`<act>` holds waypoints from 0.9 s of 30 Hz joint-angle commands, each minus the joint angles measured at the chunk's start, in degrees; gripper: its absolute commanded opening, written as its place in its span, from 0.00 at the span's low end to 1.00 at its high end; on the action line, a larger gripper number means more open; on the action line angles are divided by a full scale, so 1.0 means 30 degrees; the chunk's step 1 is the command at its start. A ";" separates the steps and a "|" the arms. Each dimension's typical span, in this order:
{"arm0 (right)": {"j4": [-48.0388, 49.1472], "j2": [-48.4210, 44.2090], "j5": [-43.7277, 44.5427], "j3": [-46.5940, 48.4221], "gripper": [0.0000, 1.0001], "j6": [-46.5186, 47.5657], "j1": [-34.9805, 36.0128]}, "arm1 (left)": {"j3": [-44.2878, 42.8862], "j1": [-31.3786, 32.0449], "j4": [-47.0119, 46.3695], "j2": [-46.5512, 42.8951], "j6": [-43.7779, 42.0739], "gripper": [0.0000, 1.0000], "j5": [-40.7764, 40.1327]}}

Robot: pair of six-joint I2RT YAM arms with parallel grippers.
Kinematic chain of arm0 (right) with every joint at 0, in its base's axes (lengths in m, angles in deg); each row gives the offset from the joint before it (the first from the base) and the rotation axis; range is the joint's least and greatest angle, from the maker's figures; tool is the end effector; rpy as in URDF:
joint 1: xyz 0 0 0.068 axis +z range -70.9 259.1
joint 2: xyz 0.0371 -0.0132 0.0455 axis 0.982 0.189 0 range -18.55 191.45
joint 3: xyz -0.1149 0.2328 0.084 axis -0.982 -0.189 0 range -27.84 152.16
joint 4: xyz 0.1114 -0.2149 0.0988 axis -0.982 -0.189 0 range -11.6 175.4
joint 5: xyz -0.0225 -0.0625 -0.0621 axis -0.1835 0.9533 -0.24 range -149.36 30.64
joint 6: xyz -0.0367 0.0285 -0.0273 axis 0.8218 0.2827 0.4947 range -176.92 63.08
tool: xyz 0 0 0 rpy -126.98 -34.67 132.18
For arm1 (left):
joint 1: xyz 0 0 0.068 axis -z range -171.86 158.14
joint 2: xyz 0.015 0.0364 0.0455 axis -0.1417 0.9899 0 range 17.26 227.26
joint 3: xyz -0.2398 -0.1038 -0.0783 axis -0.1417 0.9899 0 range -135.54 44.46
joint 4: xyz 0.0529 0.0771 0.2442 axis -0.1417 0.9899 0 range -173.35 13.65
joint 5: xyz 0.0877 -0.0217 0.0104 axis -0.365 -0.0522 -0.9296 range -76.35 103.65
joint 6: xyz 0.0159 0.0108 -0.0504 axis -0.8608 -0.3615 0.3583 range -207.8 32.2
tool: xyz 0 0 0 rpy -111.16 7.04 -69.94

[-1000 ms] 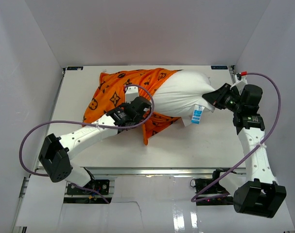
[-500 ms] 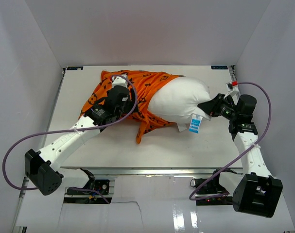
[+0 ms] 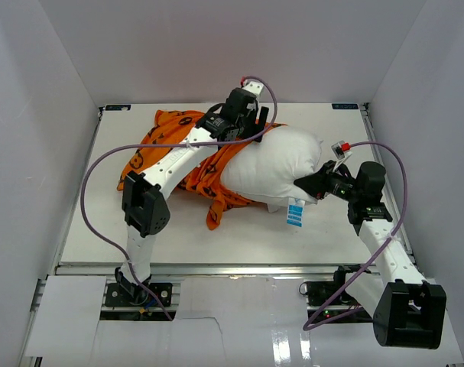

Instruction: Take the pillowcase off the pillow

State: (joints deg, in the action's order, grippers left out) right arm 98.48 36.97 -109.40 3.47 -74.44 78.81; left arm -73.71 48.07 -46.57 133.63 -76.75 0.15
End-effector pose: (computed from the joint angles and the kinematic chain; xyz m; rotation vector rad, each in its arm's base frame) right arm 0.2138 0.0261 0.2668 -0.3763 1.7573 0.9808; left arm 0.3654 -0.2948 0.3554 0.4115 2.1341 -0.2545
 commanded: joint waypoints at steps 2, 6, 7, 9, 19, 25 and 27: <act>0.1206 -0.0287 0.0009 0.0345 0.08 0.0537 0.0098 | -0.0484 0.0023 0.1804 0.0025 -0.0783 0.85 0.0577; 0.1323 -0.0607 0.1763 -0.0094 0.08 0.0099 0.0098 | -0.0337 -0.0298 0.1921 0.0581 -0.0813 0.48 -0.1327; 0.1236 -0.0812 0.2348 -0.0240 0.08 0.0010 0.0098 | -0.0540 -0.0763 0.2270 0.0815 -0.0667 0.30 -0.2288; 0.1032 -0.1748 0.4333 -0.0591 0.08 -0.0253 0.0098 | -0.1444 -0.1409 0.2943 0.1079 0.0033 0.00 -0.3027; -0.2919 -0.9045 1.4744 -0.0889 0.08 -0.2129 0.0098 | -0.1832 -0.7002 0.3621 0.0700 0.0623 0.00 -0.5142; -0.5499 -0.9221 1.8111 0.0080 0.08 -0.2334 0.0098 | -0.0954 -0.8907 0.3650 0.0641 0.1119 0.00 -0.5314; -0.6464 -0.9251 1.9688 0.0488 0.08 -0.2422 0.0098 | -0.0341 -0.9408 0.3621 0.0263 0.1384 0.00 -0.5258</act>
State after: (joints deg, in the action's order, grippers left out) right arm 81.30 11.33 -70.72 -0.47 -82.13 81.17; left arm -76.88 29.90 -35.43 137.61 -70.70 0.65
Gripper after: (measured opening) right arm 0.144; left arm 0.026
